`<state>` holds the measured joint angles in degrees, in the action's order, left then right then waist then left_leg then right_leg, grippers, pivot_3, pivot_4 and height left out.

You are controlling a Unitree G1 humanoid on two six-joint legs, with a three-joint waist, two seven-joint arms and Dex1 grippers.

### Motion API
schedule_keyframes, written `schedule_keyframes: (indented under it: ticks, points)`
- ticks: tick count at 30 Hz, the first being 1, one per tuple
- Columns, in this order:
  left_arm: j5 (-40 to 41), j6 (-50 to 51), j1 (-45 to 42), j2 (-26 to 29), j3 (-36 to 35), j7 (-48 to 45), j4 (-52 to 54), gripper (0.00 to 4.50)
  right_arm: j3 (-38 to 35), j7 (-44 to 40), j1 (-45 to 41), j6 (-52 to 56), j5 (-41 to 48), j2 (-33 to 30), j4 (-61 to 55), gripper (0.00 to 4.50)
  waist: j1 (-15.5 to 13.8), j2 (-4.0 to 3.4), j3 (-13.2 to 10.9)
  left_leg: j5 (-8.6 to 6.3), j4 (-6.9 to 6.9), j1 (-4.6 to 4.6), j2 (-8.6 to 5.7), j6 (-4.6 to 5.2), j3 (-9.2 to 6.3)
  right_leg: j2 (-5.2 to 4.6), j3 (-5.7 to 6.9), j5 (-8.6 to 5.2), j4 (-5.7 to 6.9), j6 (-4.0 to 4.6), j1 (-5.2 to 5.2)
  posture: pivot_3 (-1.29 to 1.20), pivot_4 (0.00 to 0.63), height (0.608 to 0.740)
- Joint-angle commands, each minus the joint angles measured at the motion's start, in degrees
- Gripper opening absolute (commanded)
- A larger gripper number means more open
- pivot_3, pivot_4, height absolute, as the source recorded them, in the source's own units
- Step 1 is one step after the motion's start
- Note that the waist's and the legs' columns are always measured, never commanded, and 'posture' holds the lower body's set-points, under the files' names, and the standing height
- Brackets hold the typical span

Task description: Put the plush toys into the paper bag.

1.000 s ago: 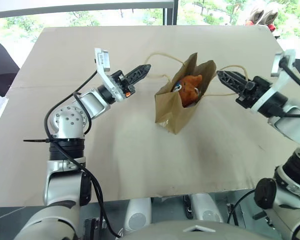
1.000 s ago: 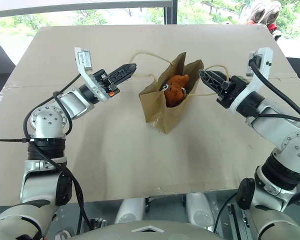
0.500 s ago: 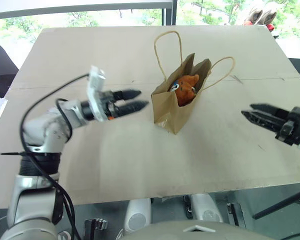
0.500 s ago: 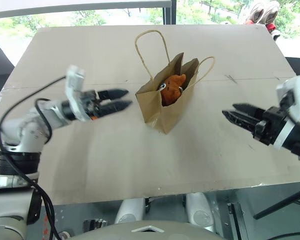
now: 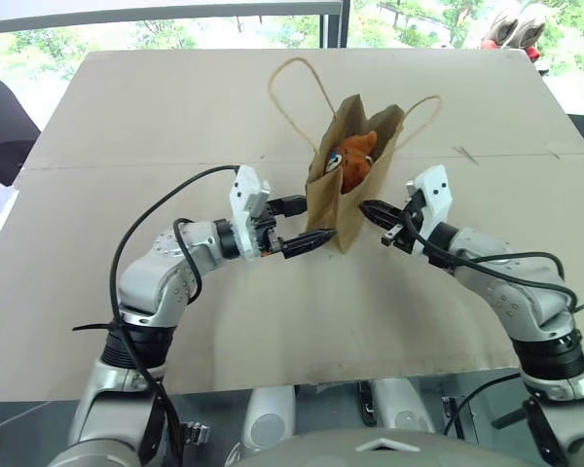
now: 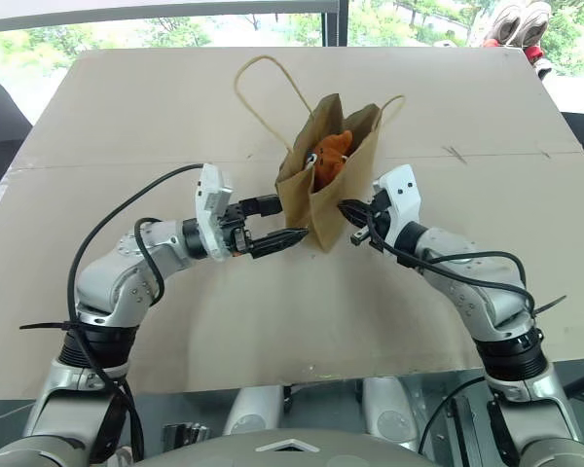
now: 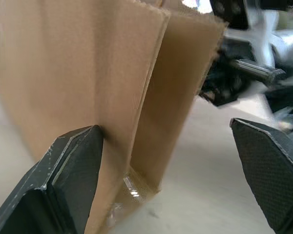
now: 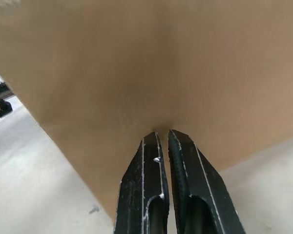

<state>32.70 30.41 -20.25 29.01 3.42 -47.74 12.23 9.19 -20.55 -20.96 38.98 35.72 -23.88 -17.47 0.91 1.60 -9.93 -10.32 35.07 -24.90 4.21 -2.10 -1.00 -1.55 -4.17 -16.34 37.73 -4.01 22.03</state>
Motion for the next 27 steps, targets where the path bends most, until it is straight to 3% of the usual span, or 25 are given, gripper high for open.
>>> schedule_keyframes:
  ticks: [1, 8, 11, 15, 18, 19, 21, 23, 27]
  points:
    - [-4.23, -1.88, 1.08, -4.55, 1.96, 7.8, 4.32, 4.5, -0.09, -1.91, -0.66, -2.64, -1.65, 2.39, 0.87, 0.06, -0.07, 0.0, 0.0, 0.0, 0.01, 0.01, 0.0, 0.0, 0.0, 0.0, -0.01, 0.0, 0.01, 0.0, -0.02, 0.0, 0.15, 0.74]
    - [-12.16, -4.29, 0.9, -12.14, 2.83, 19.68, 2.84, 4.5, -0.62, -4.0, 0.56, -3.54, -4.46, 5.01, 1.56, 0.06, -0.08, 0.0, 0.0, 0.03, 0.14, 0.12, 0.01, -0.03, -0.02, 0.05, -0.02, 0.01, 0.21, -0.01, -0.05, 0.0, 0.15, 0.74]
    - [-13.93, -5.98, 0.53, -14.32, 2.74, 21.37, 1.43, 3.64, -2.69, -4.37, 3.63, -3.87, -4.63, 3.35, -2.92, 0.0, -0.34, 0.01, 0.01, 0.02, 0.16, 0.09, 0.0, -0.03, -0.03, 0.04, -0.02, 0.02, 0.18, -0.01, -0.1, 0.0, 0.15, 0.74]
    - [-14.4, -8.37, 0.26, -15.76, 2.77, 20.72, -0.27, 1.81, -4.17, -4.39, 9.04, -8.84, -8.95, 0.06, -10.56, 0.0, -0.24, 0.0, 0.01, 0.01, 0.14, 0.08, -0.01, -0.02, -0.05, 0.04, 0.0, 0.01, 0.15, -0.01, -0.11, 0.0, 0.15, 0.74]
    - [-13.74, -10.8, -0.38, -15.27, 2.62, 17.36, -2.02, 0.43, -8.16, -5.86, 14.43, -11.64, -7.51, -1.28, -15.63, 0.0, -0.14, 0.0, 0.01, 0.02, 0.14, 0.13, 0.0, -0.03, -0.06, 0.07, 0.0, 0.01, 0.18, -0.02, -0.12, 0.0, 0.15, 0.74]
    - [-13.41, -12.46, -1.19, -13.98, 2.26, 14.33, -3.59, 0.02, -10.5, -6.73, 17.1, -10.65, -6.38, -3.15, -17.92, 0.26, -0.09, 0.0, 0.01, 0.02, 0.14, 0.14, 0.0, -0.03, -0.08, 0.08, 0.0, 0.0, 0.19, -0.02, -0.12, 0.0, 0.15, 0.74]
    - [-9.99, -14.05, -3.13, -11.47, 0.12, 6.64, -6.92, 0.0, -14.75, -9.32, 22.45, -10.21, -5.7, -7.37, -22.28, 0.91, -0.26, -0.01, 0.01, 0.02, 0.16, 0.14, 0.0, -0.03, -0.08, 0.08, 0.01, 0.0, 0.17, -0.01, -0.17, 0.0, 0.15, 0.74]
    - [-5.74, -17.57, -6.84, -4.93, -1.43, -10.62, -13.41, 0.0, -24.13, -14.15, 30.46, -11.14, -2.81, -11.8, -26.34, 1.72, -0.54, -0.03, 0.0, 0.02, 0.18, 0.15, -0.01, -0.03, -0.08, 0.08, 0.0, 0.0, 0.15, -0.01, -0.21, 0.0, 0.15, 0.74]
    - [-6.0, -27.85, -15.01, 2.86, -1.02, -33.11, -29.0, 0.0, -38.73, -23.39, 43.61, -14.06, 1.31, -15.84, -29.33, 3.69, -0.06, -0.04, 0.01, 0.02, 0.19, 0.15, -0.01, -0.03, -0.12, 0.09, 0.07, -0.12, 0.12, 0.19, -0.23, 0.0, 0.15, 0.74]
